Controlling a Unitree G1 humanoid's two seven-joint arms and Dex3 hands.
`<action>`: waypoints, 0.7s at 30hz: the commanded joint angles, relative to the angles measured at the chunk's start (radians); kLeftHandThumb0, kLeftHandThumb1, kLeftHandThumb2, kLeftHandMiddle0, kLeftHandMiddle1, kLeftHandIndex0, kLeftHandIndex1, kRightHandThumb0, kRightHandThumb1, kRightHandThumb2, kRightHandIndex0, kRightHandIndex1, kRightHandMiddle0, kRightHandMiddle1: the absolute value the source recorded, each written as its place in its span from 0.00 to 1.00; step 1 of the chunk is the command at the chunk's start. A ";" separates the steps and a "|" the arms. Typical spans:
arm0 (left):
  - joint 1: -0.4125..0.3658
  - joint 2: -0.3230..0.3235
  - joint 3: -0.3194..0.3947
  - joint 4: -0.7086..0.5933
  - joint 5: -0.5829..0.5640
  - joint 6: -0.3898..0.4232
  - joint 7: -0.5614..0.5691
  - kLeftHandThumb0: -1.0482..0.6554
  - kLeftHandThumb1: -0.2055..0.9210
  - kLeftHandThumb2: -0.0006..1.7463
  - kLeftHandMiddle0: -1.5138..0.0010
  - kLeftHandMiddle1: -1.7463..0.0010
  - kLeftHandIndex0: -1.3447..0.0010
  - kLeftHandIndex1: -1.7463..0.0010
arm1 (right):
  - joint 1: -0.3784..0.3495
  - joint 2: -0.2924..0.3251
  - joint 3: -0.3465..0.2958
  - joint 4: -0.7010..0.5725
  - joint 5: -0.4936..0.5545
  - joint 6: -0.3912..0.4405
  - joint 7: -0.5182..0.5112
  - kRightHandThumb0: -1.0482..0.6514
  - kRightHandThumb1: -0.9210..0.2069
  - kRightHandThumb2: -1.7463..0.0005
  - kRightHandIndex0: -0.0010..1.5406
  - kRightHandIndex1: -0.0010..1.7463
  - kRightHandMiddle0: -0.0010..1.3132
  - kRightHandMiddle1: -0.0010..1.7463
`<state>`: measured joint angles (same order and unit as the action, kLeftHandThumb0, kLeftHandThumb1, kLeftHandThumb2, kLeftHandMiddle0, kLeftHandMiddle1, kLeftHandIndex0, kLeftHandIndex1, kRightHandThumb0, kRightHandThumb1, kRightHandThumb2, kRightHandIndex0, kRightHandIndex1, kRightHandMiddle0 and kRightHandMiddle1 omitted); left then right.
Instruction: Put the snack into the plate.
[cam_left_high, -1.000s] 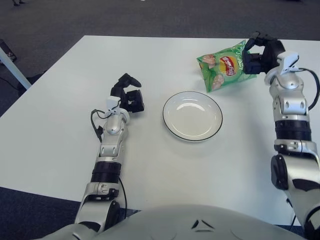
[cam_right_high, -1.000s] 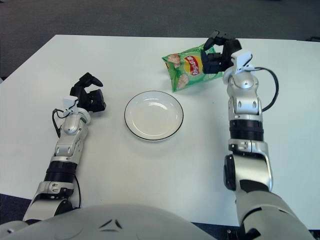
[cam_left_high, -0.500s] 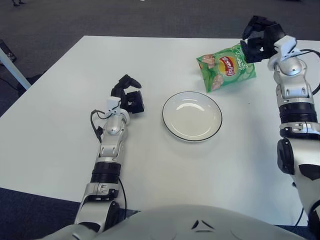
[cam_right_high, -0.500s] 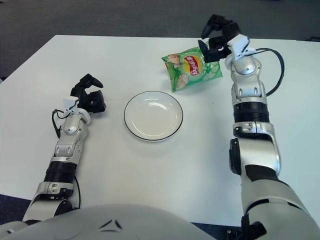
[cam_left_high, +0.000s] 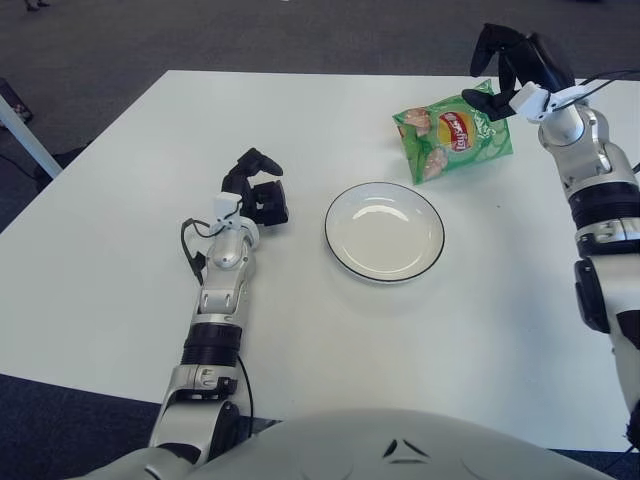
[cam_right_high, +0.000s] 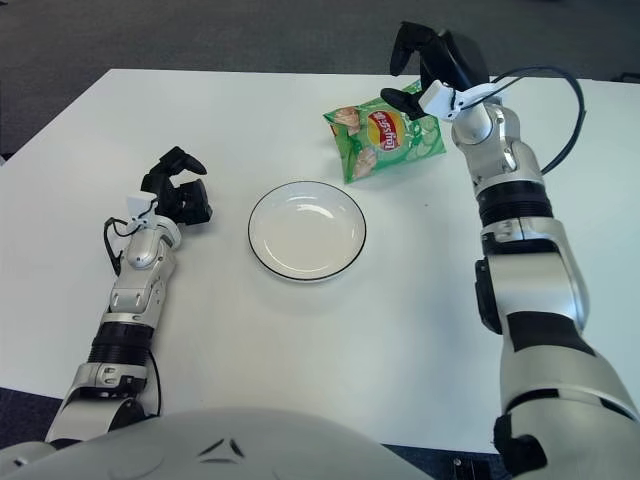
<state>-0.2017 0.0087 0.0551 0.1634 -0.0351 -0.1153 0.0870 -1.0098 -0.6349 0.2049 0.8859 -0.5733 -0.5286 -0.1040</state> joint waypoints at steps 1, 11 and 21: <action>0.128 -0.041 -0.013 0.072 0.007 0.000 0.012 0.31 0.37 0.83 0.12 0.00 0.48 0.00 | -0.073 -0.019 0.065 0.083 -0.061 -0.048 0.010 0.22 0.22 0.53 0.10 0.93 0.09 0.94; 0.133 -0.045 -0.017 0.068 0.013 -0.011 0.012 0.30 0.35 0.85 0.12 0.00 0.46 0.00 | -0.166 -0.038 0.177 0.206 -0.130 -0.136 0.100 0.05 0.01 0.73 0.00 0.23 0.00 0.36; 0.140 -0.049 -0.015 0.057 0.004 0.003 0.012 0.30 0.34 0.85 0.11 0.00 0.46 0.00 | -0.202 -0.015 0.238 0.269 -0.155 -0.151 0.123 0.00 0.00 0.75 0.00 0.01 0.00 0.05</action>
<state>-0.1994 0.0077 0.0504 0.1546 -0.0296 -0.1165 0.0879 -1.1735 -0.6573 0.4273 1.1356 -0.7192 -0.6702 0.0052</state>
